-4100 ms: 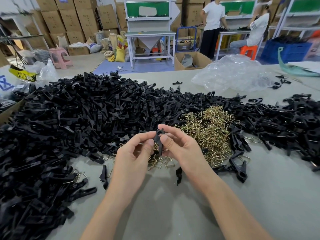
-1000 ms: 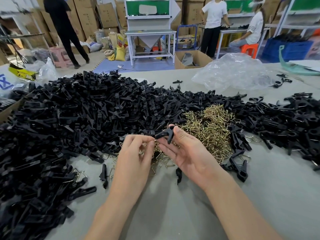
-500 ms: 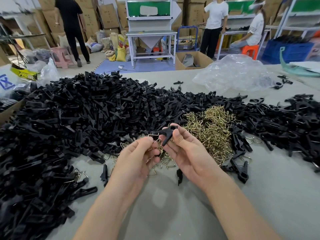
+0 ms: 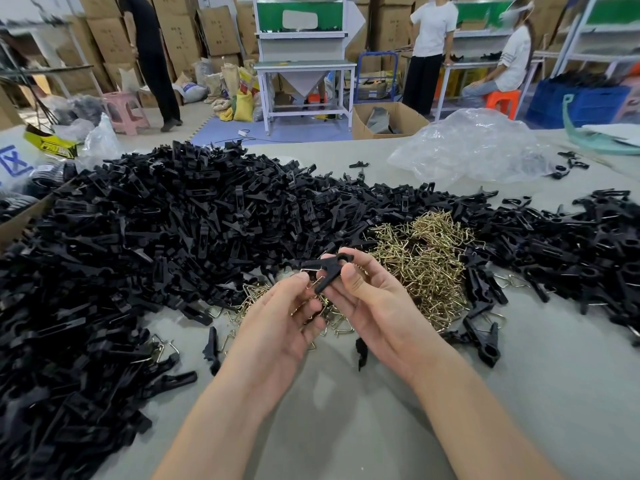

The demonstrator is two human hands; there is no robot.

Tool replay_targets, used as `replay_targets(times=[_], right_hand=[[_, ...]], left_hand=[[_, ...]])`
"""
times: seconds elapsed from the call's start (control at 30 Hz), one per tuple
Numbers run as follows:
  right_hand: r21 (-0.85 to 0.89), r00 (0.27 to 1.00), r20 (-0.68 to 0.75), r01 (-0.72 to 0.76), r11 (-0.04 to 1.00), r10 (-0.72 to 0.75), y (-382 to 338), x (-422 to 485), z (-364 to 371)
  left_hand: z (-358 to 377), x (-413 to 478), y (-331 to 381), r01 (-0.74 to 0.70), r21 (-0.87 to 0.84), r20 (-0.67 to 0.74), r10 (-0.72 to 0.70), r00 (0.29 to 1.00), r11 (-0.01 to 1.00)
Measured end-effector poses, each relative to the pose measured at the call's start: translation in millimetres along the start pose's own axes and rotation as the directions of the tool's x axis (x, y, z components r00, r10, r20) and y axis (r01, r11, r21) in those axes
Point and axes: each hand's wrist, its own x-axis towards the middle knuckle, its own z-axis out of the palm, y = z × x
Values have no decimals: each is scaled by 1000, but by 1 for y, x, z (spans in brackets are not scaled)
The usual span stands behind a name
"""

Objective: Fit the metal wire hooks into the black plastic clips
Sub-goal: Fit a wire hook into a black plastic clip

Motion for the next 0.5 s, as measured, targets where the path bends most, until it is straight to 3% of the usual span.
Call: replay_targets(times=[0.5], right_hand=[[-70,1000,23,14,997,-12,1,1,-3]], left_hand=[[-4,2,-6,18,-3,102,-18,995,1000]])
